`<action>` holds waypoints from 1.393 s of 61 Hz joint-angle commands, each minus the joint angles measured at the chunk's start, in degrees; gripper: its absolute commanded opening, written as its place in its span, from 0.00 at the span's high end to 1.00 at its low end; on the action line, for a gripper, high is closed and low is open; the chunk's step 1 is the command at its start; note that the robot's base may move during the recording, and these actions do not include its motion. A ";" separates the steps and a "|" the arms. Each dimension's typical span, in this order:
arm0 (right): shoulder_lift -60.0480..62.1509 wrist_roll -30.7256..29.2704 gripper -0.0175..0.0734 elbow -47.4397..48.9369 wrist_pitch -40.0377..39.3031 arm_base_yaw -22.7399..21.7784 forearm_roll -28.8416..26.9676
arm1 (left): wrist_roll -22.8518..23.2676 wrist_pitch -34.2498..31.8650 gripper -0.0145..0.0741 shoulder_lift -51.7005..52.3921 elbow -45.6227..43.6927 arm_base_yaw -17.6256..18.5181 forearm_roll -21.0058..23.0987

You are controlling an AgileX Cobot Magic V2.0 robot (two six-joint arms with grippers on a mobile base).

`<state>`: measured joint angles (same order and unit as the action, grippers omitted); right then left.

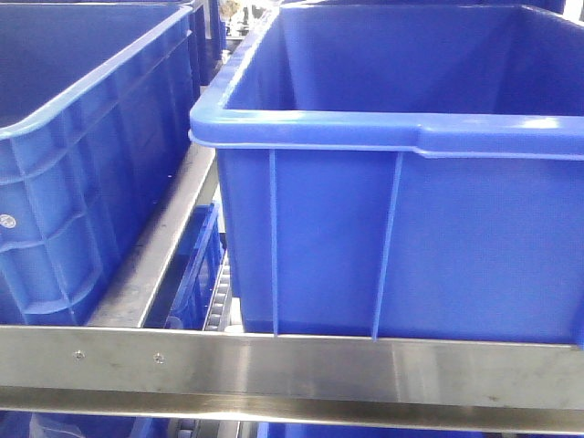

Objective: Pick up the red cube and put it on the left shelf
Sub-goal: 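Lower the held red cube into the blue crate on the shelf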

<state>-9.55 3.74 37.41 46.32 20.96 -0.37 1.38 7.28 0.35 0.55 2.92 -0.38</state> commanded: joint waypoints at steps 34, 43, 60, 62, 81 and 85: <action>-41.79 -8.99 0.51 24.12 -3.89 0.19 -3.68 | 0.05 -5.03 0.72 0.85 1.32 0.41 0.38; -52.12 -9.46 0.51 29.61 -4.28 0.31 -4.13 | 0.05 -5.03 0.72 0.85 1.32 0.41 0.38; -67.57 -9.46 0.51 38.27 -6.13 5.79 -4.13 | 0.05 -5.03 0.72 0.85 1.32 0.41 0.38; -69.11 -9.46 0.51 39.11 -6.54 6.52 -4.13 | 0.05 -5.03 0.72 0.85 1.32 0.41 0.38; -84.39 -9.46 0.51 45.43 -6.30 7.59 -4.13 | 0.05 -5.03 0.72 0.85 1.32 0.41 0.38; -86.64 -9.46 0.51 45.65 -6.30 7.59 -4.07 | 0.05 -5.03 0.72 0.85 1.32 0.41 0.38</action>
<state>-95.81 -5.02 80.47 42.99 28.56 -4.50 1.38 7.28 0.35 0.55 2.92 -0.38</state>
